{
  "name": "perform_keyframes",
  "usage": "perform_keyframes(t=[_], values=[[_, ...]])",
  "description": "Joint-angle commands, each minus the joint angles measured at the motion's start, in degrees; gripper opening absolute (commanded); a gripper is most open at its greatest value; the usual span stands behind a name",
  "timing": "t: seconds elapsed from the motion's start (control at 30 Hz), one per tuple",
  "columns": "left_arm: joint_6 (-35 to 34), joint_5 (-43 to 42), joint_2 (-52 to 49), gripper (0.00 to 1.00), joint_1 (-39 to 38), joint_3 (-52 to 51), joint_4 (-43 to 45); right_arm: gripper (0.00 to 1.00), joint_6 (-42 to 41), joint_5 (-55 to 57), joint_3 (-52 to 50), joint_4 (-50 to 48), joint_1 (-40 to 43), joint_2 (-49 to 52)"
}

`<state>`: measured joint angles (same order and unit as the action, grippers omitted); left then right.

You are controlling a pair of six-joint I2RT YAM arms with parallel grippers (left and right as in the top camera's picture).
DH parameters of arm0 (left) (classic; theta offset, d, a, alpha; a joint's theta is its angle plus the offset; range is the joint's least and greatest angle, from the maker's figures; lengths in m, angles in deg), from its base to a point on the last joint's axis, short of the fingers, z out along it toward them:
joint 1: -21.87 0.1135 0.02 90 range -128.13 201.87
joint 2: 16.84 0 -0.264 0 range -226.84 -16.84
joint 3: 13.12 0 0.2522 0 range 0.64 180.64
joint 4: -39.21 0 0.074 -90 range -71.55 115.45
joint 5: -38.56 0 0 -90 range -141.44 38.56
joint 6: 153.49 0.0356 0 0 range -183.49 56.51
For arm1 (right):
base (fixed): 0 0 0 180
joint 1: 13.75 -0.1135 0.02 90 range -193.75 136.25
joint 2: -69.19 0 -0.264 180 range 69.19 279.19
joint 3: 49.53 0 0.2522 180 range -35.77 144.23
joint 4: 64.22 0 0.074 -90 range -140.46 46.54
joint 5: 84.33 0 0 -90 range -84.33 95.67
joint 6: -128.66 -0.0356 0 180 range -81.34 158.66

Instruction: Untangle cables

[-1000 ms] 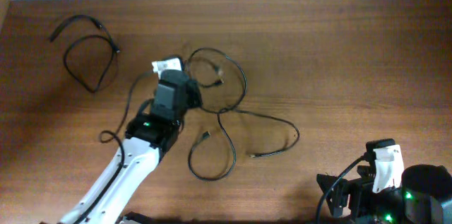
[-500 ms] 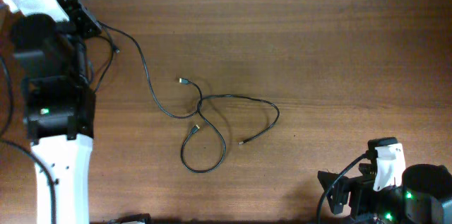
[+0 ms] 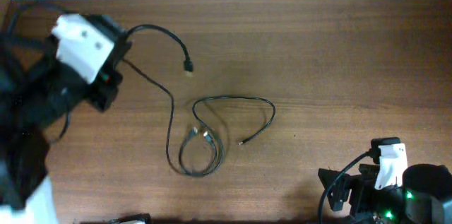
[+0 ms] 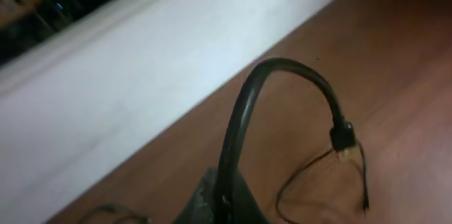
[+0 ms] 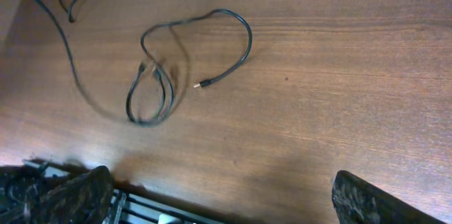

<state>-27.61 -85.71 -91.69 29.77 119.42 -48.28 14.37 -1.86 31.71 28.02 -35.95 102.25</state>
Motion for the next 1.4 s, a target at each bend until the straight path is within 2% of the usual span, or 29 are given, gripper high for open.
perform_keyframes(t=[0.0, 0.07, 0.17, 0.23, 0.37, 0.43, 0.6, 0.67, 0.73, 0.83, 0.9, 1.0, 1.07, 1.13, 1.23, 1.3, 1.37], values=[[-1.55, 0.15, -8.11, 0.00, 0.15, -0.61, -0.24, 0.98, -2.16, -3.85, -1.11, -2.40, -0.24, 1.51], [-6.99, 6.71, -11.56, 0.00, 0.15, -0.61, -0.22, 0.99, -2.16, -4.07, -1.79, -2.45, -0.24, 3.02], [-21.38, 25.18, -13.29, 0.00, 0.15, -0.57, 1.73, 0.98, -2.14, -4.28, -2.69, -3.13, -0.24, 7.04], [-28.26, 32.81, -11.96, 0.00, 0.15, 0.63, 6.08, 0.98, -2.14, -4.26, -2.73, -3.74, -0.24, 10.99], [-33.88, 34.45, -9.01, 0.00, 0.28, 9.73, 19.56, 0.98, -2.12, -4.22, -2.73, -3.91, -0.26, 18.88], [-33.90, 35.85, -8.92, 0.00, 2.03, 15.76, 23.74, 0.98, -2.12, -3.67, -2.73, -3.93, -0.26, 21.86], [-35.47, 32.44, -12.15, 0.00, 6.19, 17.03, 23.93, 0.99, -2.14, -2.75, -2.73, -5.60, -0.31, 26.05], [-35.47, 25.18, -14.47, 0.00, 6.21, 17.03, 22.34, 0.98, -2.14, -2.75, -2.73, -5.25, -0.31, 26.53], [-36.72, 12.70, -15.26, 0.00, 6.21, 17.03, 22.08, 0.99, -2.14, -2.69, -2.73, -5.33, -0.28, 26.56], [-45.09, 5.66, -14.80, 0.00, 6.51, 17.25, 22.43, 0.99, -2.14, -2.27, -2.73, -5.31, -0.28, 26.56], [-53.44, 5.46, -14.58, 0.00, 6.51, 17.25, 22.23, 0.99, -2.14, -2.27, -2.73, -5.35, -0.28, 26.56], [-55.80, 5.53, -14.60, 0.00, 6.51, 17.25, 21.81, 0.98, -2.12, -2.27, -2.73, -5.29, -0.31, 26.56], [-54.05, 5.57, -14.62, 0.00, 6.51, 17.25, 22.21, 0.99, -2.10, -2.25, -2.78, -5.25, -0.28, 26.56], [-47.50, 6.19, -15.02, 0.00, 6.51, 17.25, 23.91, 0.98, -2.10, -1.84, -2.86, -5.22, -0.31, 26.56], [-45.40, 15.69, -16.87, 0.00, 6.51, 17.25, 24.85, 0.99, -2.14, -1.84, -3.43, -5.29, -0.28, 26.56], [-45.42, 15.85, -19.76, 0.00, 6.51, 17.25, 30.10, 0.98, -2.14, -1.81, -4.02, -5.46, -0.28, 26.56], [-45.46, 15.82, -23.32, 0.00, 6.29, 17.25, 39.93, 0.99, -2.16, -1.16, -4.31, -5.49, -0.28, 26.58]])
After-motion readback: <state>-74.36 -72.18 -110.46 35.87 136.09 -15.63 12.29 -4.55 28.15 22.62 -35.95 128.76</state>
